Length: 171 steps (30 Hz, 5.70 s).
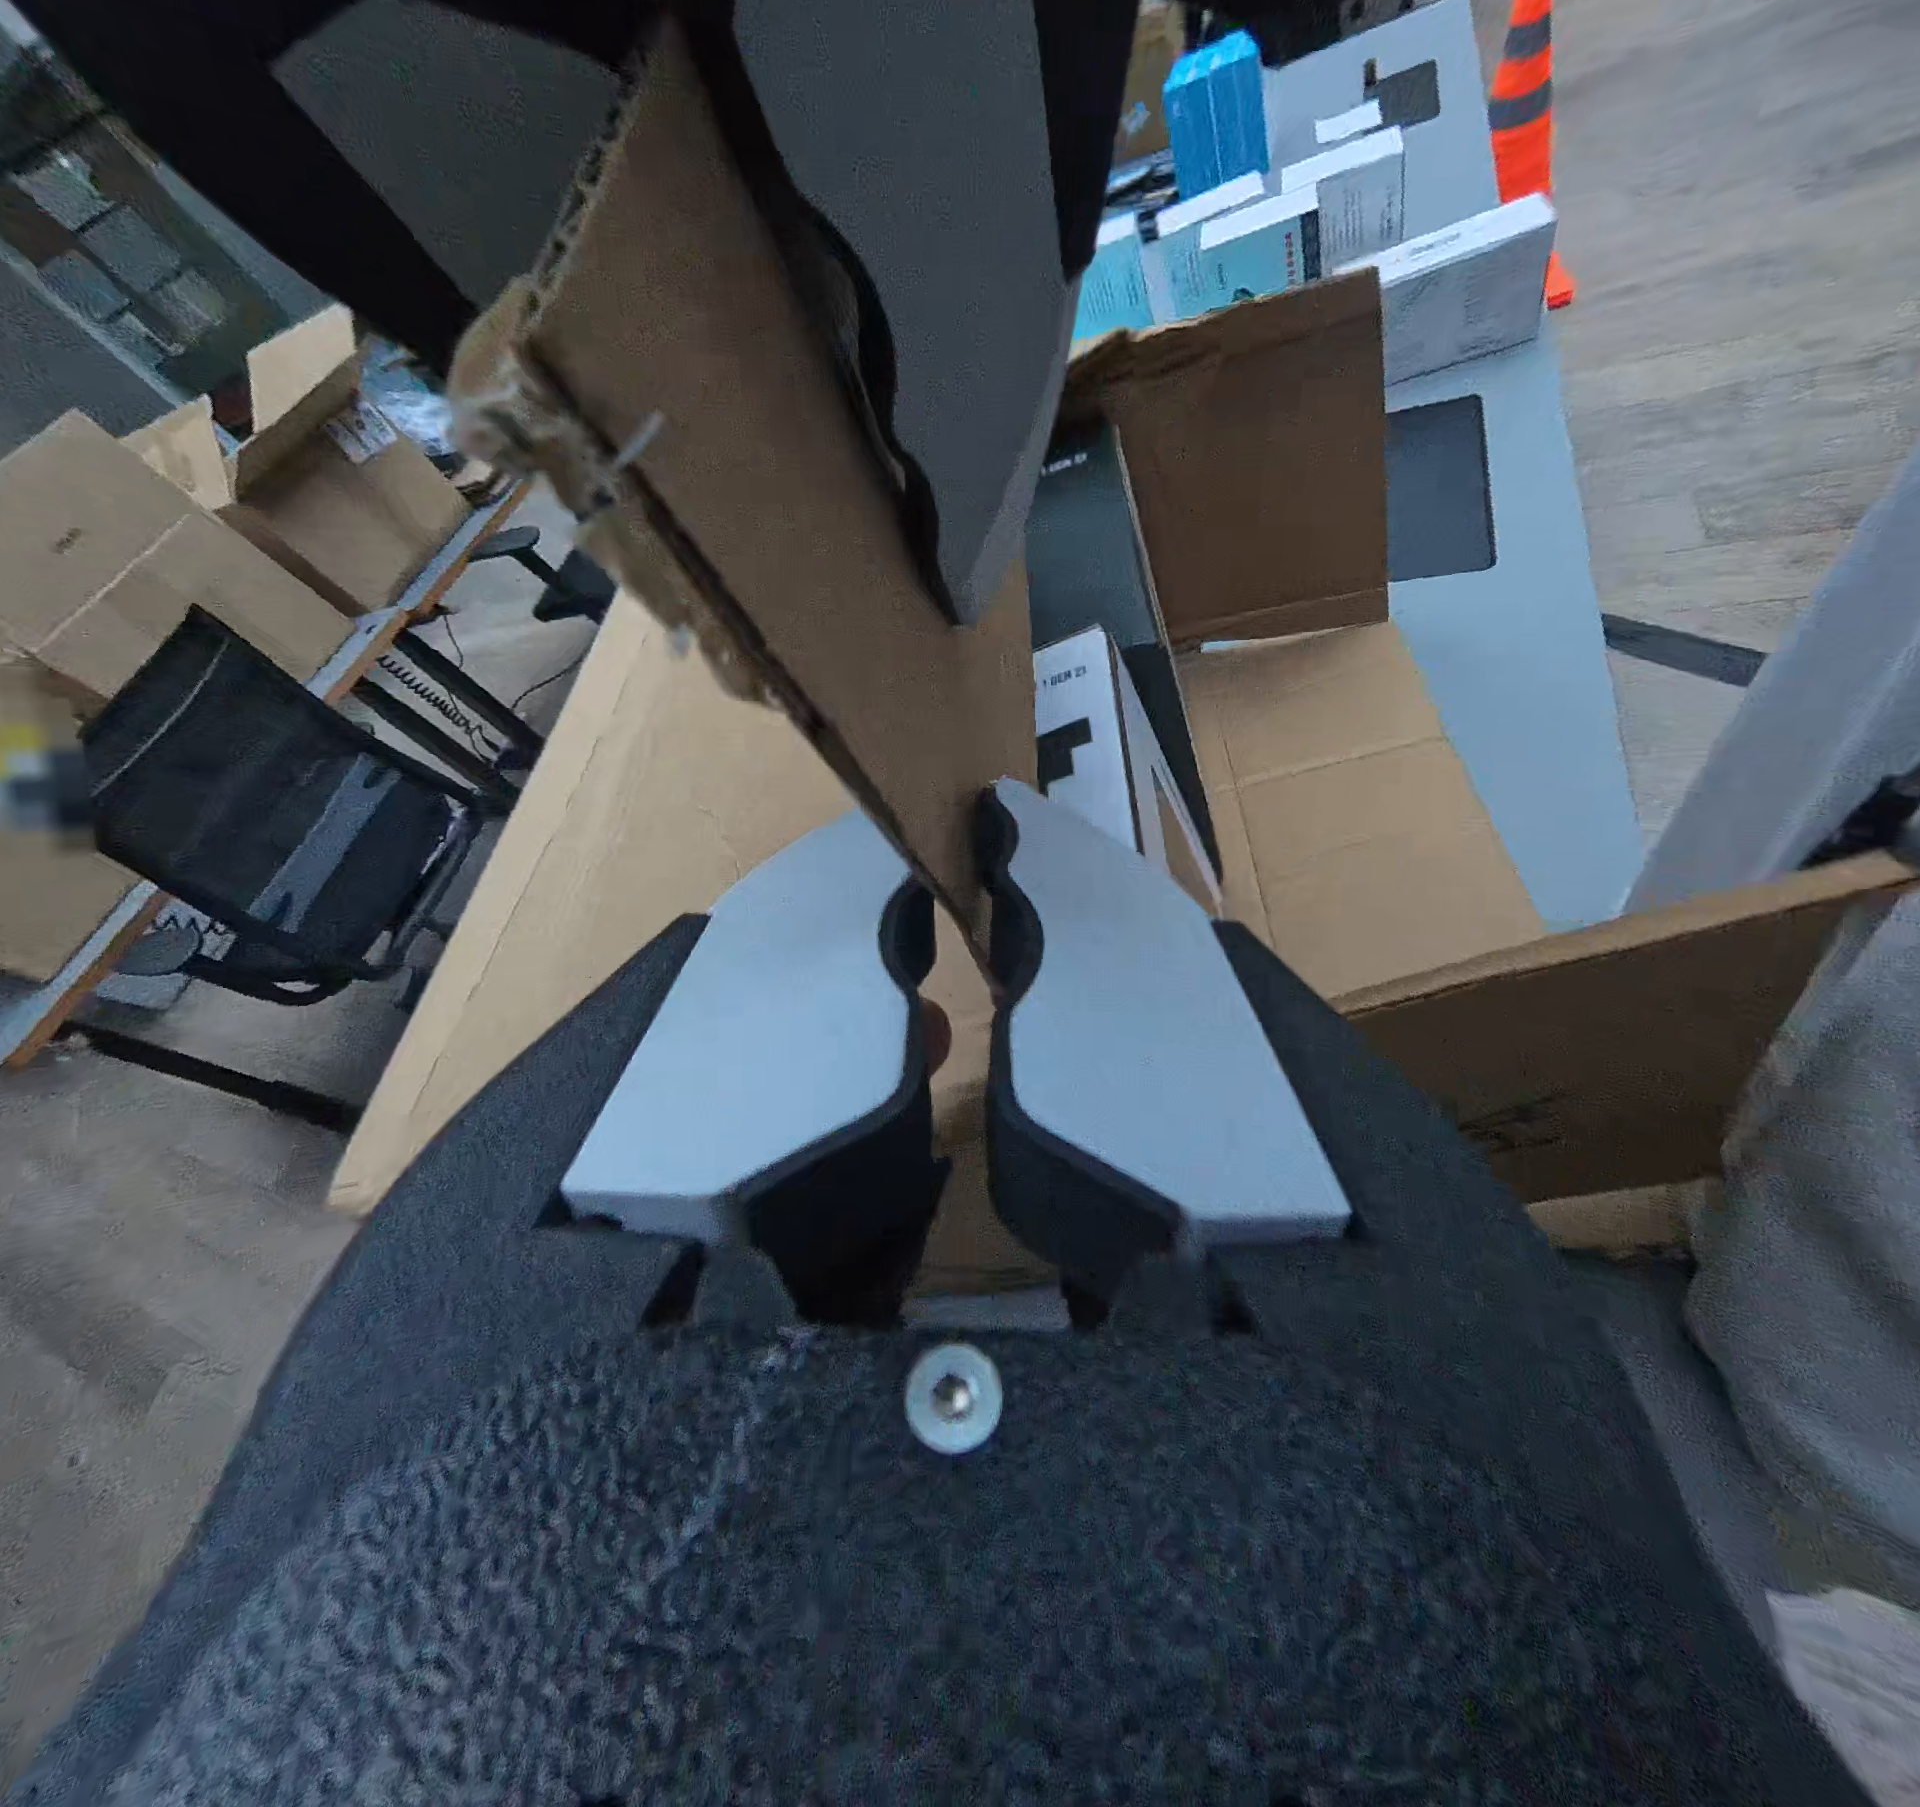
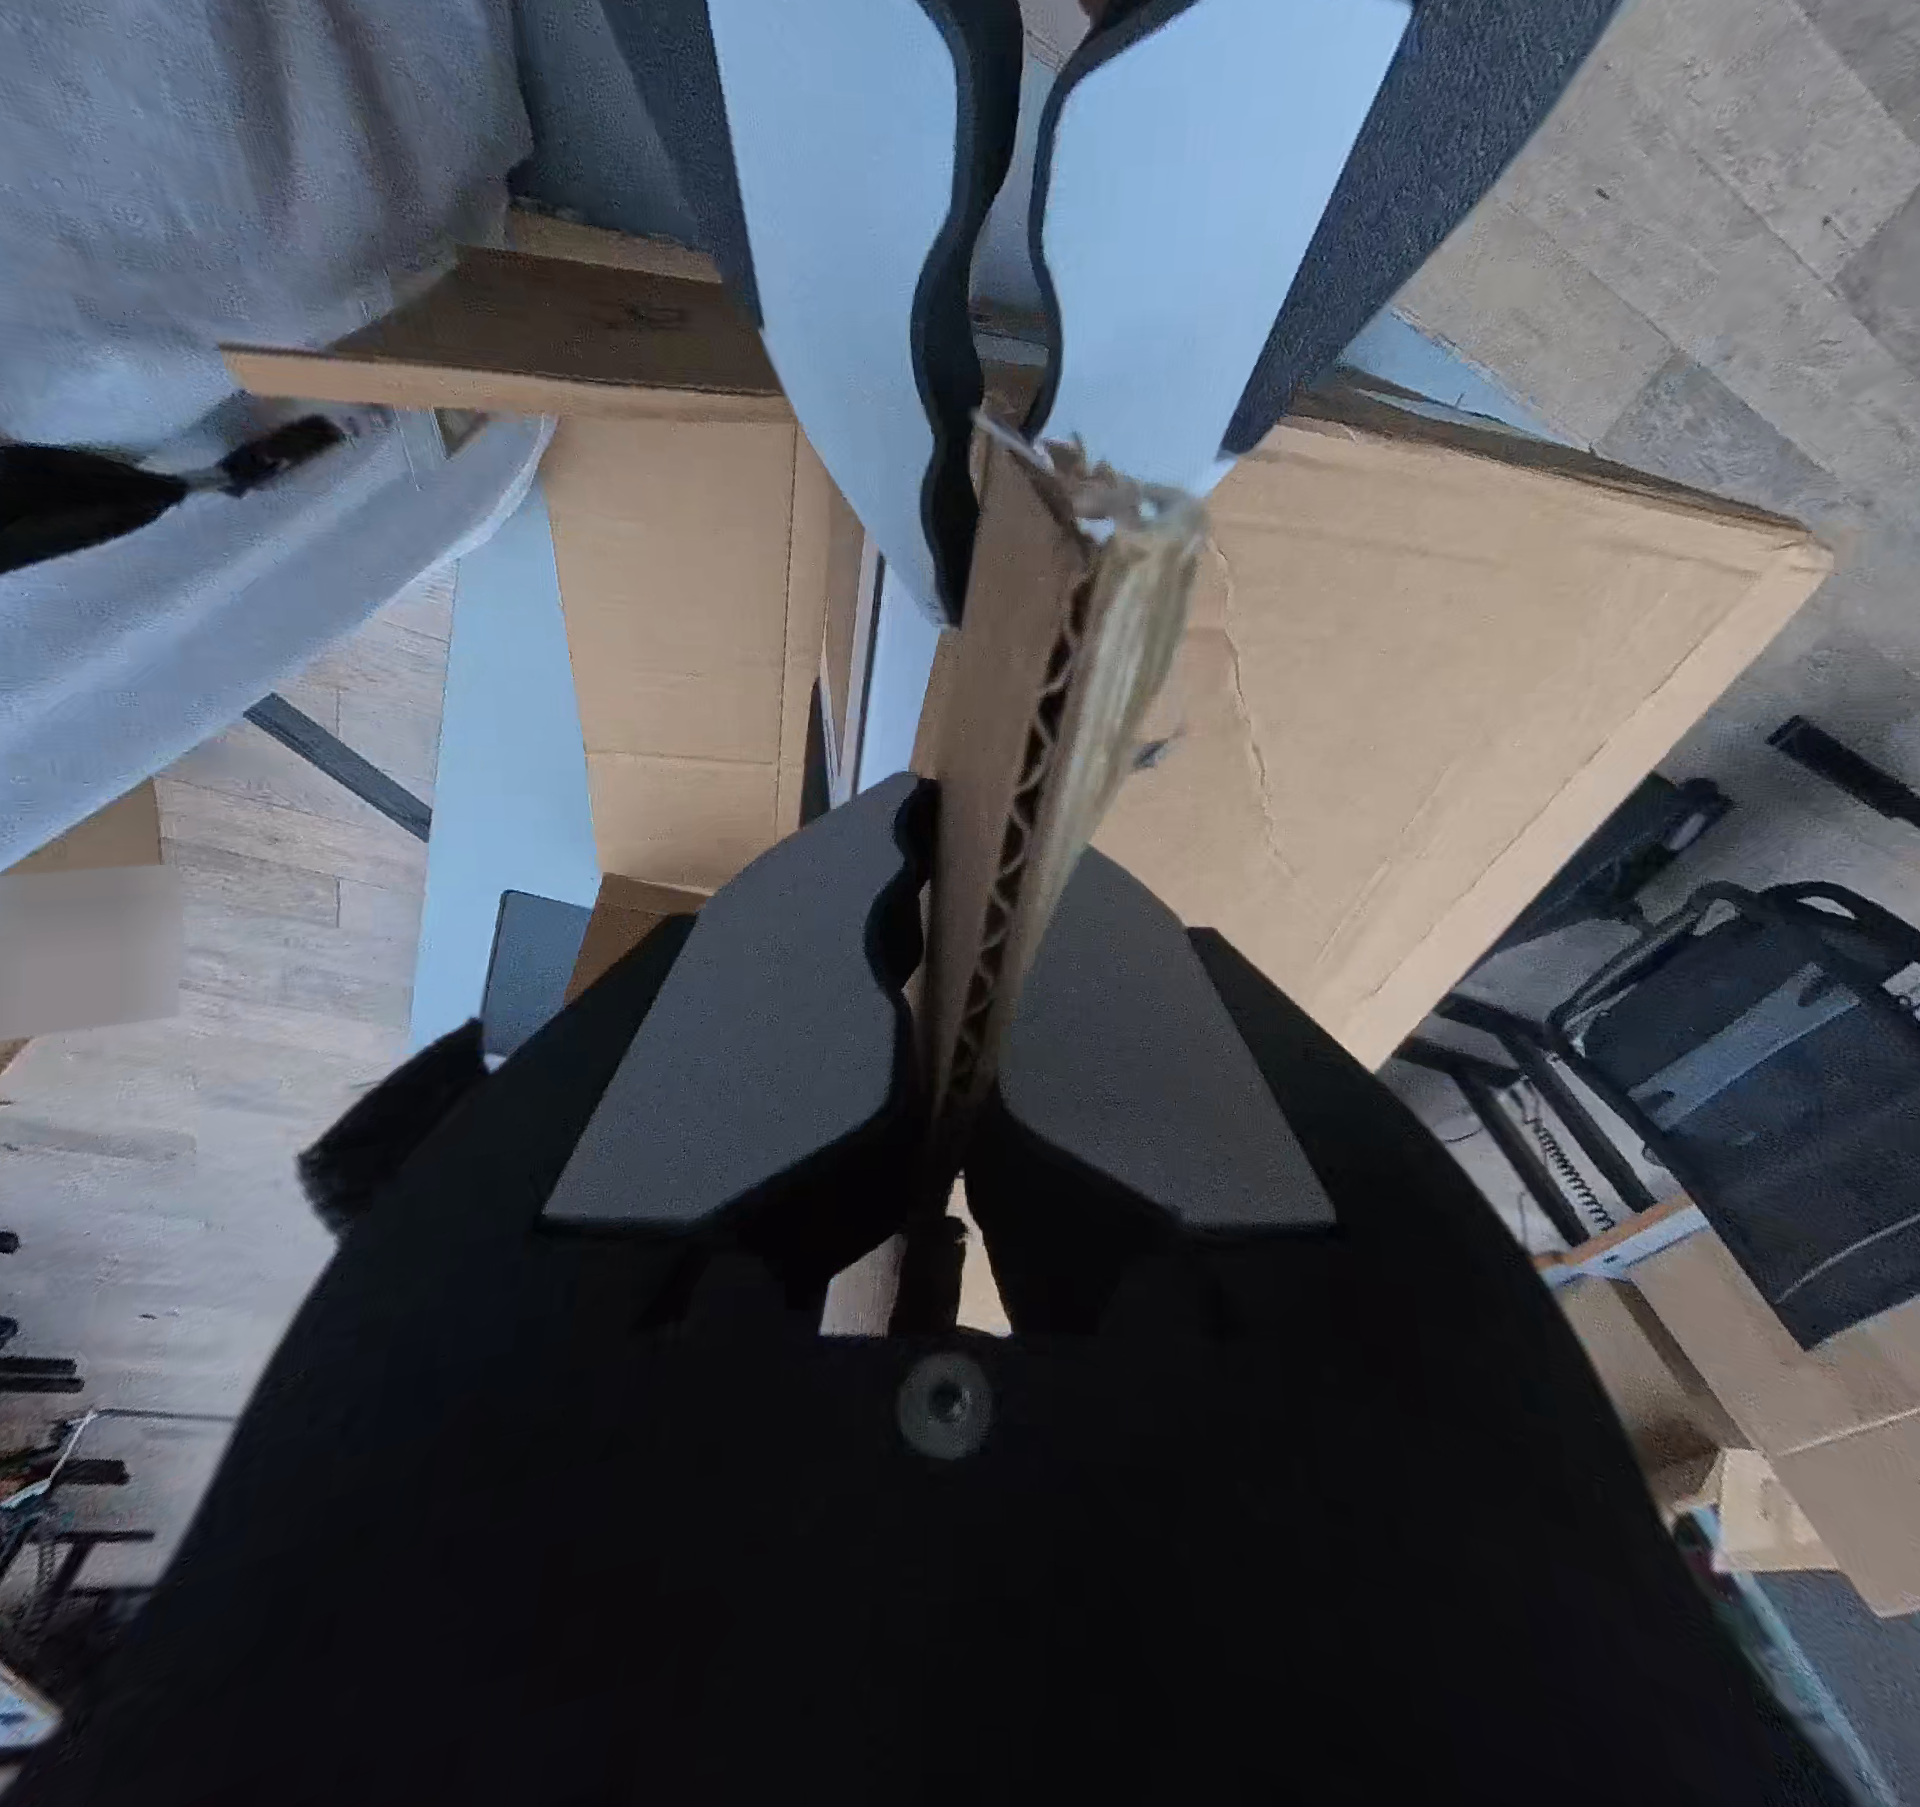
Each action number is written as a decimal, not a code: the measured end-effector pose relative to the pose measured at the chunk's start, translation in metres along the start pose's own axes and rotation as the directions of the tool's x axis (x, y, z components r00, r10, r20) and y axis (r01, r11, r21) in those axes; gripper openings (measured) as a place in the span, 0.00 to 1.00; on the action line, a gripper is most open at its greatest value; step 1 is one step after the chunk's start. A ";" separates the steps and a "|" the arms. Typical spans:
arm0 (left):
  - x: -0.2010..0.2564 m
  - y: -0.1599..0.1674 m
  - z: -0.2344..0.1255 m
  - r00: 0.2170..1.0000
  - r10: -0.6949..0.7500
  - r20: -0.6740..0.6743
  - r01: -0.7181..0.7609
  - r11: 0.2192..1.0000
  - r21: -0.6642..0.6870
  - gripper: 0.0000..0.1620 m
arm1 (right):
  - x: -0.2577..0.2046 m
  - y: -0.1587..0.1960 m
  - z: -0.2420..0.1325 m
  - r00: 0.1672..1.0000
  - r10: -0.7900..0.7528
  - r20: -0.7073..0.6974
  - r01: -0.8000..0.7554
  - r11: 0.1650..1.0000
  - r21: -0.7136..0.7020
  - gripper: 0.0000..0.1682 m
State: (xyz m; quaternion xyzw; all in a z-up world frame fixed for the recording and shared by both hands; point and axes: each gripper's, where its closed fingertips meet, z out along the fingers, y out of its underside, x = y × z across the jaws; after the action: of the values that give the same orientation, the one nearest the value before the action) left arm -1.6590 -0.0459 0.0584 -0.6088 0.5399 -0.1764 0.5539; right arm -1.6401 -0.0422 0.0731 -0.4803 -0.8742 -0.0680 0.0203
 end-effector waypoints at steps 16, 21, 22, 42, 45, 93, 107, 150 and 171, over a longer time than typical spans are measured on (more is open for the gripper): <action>-0.070 -0.020 -0.017 0.978 -0.207 0.023 0.198 0.958 0.205 0.00 | 0.064 0.000 -0.040 0.997 0.066 -0.026 -0.066 0.998 -0.012 0.00; -0.081 -0.030 -0.021 0.990 -0.138 0.037 0.130 0.977 0.167 0.00 | 0.069 0.004 -0.044 0.998 0.056 -0.017 -0.057 0.996 -0.074 0.00; -0.088 -0.035 -0.025 0.984 -0.174 0.026 0.165 0.964 0.208 0.00 | 0.075 0.002 -0.053 0.998 0.057 -0.039 -0.060 0.996 -0.069 0.00; -0.091 0.003 0.000 0.857 -0.494 -0.145 0.505 0.750 0.427 0.00 | 0.102 0.011 -0.008 0.987 0.163 -0.010 -0.163 0.987 0.001 0.15; -0.086 0.011 -0.003 0.825 -0.542 -0.159 0.553 0.717 0.426 0.00 | 0.089 0.035 -0.035 0.943 0.270 -0.194 -0.220 0.944 0.246 0.29; 0.115 0.029 0.004 0.174 -0.523 0.834 0.406 0.810 0.423 0.61 | -0.027 0.296 0.129 0.635 0.323 -0.702 0.000 0.908 0.418 0.68; 0.074 0.043 0.300 0.765 0.308 0.566 0.014 0.870 -0.493 0.52 | 0.015 0.289 0.032 0.546 0.474 -0.691 0.180 0.739 0.649 0.48; 0.049 0.137 0.351 0.778 0.517 -0.357 -0.346 -0.122 -0.930 0.88 | 0.069 0.286 -0.018 0.704 0.554 -0.444 0.000 0.625 0.781 0.24; 0.108 0.078 0.349 0.831 0.546 -0.101 -0.440 0.536 -0.721 0.65 | 0.037 0.270 -0.018 0.698 0.552 -0.457 0.027 0.618 0.786 0.24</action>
State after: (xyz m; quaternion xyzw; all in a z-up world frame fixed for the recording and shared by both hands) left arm -1.3737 0.0464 -0.1638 -0.6079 0.6744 0.2546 0.3327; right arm -1.4329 0.1291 0.1211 -0.5032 -0.6667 0.1326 0.5336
